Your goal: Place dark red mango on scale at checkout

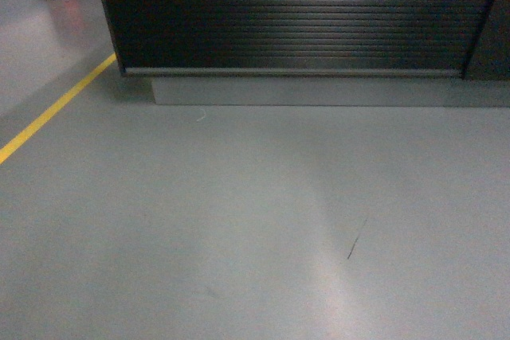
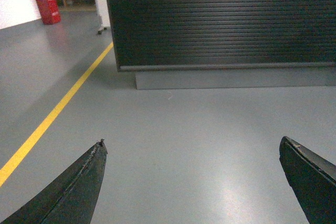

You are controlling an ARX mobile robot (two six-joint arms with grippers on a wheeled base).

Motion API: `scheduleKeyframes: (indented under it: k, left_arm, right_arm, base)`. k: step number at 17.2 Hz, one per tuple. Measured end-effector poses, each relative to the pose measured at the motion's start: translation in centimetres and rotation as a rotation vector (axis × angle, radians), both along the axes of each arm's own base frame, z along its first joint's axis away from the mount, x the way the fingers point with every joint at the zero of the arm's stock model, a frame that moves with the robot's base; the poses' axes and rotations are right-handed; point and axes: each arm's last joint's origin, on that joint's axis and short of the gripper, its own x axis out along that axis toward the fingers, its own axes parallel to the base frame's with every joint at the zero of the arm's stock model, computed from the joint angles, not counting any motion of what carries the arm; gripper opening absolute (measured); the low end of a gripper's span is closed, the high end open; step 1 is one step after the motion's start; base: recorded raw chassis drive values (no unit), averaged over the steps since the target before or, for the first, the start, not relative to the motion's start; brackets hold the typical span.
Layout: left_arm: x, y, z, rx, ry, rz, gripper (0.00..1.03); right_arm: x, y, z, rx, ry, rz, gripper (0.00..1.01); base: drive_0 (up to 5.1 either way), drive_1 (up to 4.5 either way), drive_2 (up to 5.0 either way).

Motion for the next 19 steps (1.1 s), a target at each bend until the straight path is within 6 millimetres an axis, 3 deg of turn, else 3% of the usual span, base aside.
scheduleKeyframes:
  k: [19]
  left_arm:
    - [0.0,0.01,0.01,0.0,-0.001,0.002,0.98]
  right_arm:
    - [0.0,0.0,0.01,0.0,-0.002,0.0,0.98]
  base:
    - [0.0,4.26,-4.3]
